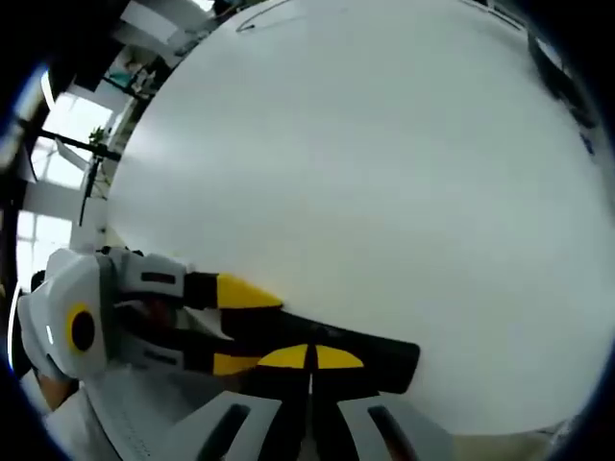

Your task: Press the specified remote control buttons in sequence, fully releasing each button before pressing the next.

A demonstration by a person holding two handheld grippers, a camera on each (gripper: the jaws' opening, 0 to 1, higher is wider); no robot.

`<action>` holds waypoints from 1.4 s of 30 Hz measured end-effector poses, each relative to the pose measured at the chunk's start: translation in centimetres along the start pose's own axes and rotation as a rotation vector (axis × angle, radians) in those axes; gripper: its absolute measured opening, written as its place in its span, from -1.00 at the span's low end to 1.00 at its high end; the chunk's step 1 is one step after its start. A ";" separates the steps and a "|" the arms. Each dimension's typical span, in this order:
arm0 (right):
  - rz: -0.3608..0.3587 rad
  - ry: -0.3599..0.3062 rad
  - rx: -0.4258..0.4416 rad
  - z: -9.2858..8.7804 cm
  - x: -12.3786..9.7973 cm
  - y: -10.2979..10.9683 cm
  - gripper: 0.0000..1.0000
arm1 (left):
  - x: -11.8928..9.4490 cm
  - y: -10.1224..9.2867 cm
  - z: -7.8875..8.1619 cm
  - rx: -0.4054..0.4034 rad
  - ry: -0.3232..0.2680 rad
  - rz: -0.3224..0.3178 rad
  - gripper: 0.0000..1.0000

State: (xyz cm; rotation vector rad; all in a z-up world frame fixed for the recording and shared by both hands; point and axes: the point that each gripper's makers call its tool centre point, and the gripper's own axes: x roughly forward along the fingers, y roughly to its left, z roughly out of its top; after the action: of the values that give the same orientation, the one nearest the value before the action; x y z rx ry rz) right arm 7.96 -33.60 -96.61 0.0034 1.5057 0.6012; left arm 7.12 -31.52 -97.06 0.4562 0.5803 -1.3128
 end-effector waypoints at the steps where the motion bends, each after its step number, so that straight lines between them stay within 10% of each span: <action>1: -0.004 0.002 -0.003 0.0 0.0 0.0 -1.00 | 0.0 0.0 0.0 0.001 0.000 0.000 -0.51; 23: 0.039 -0.053 0.018 0.0 -0.3 -0.4 -1.00 | 0.0 0.0 0.2 -0.009 -0.007 0.007 -0.51; 34: 0.072 -0.268 0.055 -0.3 -0.7 -0.3 -1.00 | 0.1 -0.1 0.3 -0.013 -0.012 0.016 -0.51; 42: 0.055 -0.212 0.035 -0.8 -0.4 0.2 -1.00 | 0.1 -0.1 0.1 -0.011 -0.009 0.019 -0.51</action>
State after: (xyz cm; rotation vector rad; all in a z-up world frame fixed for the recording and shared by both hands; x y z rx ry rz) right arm 7.16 -33.86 -96.24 0.1326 1.3134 0.5993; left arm 7.04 -31.71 -97.00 0.4453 0.5738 -1.2924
